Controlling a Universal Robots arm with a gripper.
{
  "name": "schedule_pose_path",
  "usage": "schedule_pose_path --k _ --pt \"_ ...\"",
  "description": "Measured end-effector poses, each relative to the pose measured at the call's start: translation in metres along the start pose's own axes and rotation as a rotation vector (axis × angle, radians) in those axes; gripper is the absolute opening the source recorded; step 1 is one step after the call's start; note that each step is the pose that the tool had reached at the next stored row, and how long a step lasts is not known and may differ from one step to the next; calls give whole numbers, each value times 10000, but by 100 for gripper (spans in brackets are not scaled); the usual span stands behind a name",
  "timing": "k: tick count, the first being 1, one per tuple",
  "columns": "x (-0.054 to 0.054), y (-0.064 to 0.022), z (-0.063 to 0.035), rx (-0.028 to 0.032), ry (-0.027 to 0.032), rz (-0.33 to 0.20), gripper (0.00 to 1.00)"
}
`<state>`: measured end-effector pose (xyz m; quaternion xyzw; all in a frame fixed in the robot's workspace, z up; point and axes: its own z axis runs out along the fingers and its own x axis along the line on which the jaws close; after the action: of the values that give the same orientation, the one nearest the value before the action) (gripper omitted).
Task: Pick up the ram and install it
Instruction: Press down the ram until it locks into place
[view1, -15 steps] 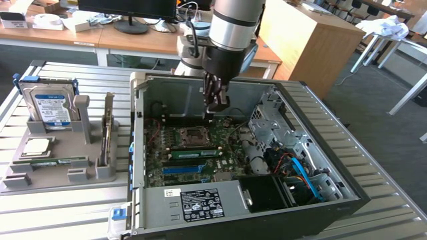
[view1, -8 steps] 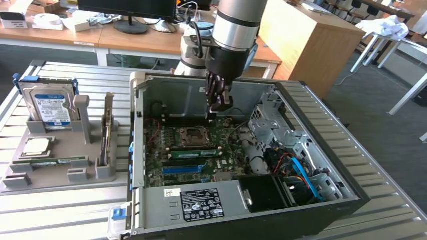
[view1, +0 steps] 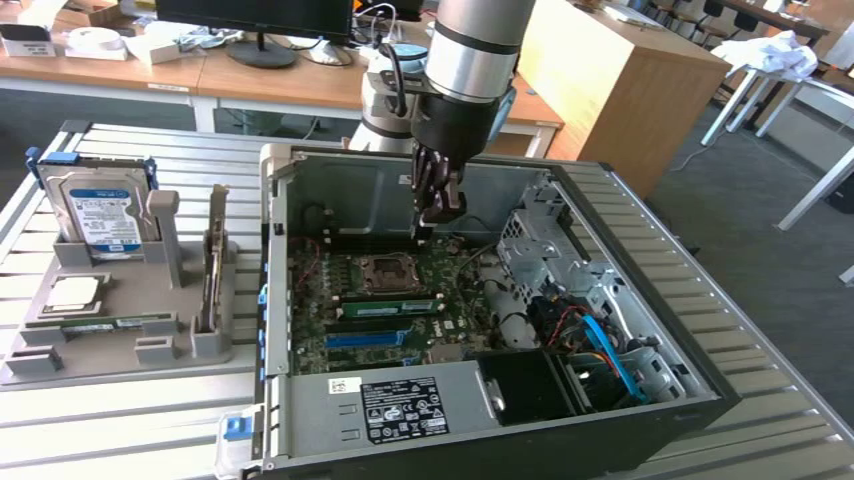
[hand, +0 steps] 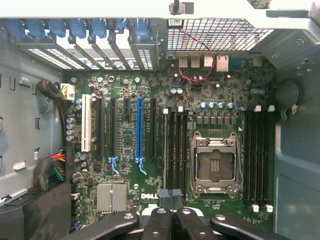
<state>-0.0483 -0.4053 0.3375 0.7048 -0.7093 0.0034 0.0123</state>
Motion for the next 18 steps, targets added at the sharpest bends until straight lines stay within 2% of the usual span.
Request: schedule_pose_path --k 8,18 --pt "0 0 0 -4 -1 181 10" --pt "0 0 5 -31 -16 1359 10"
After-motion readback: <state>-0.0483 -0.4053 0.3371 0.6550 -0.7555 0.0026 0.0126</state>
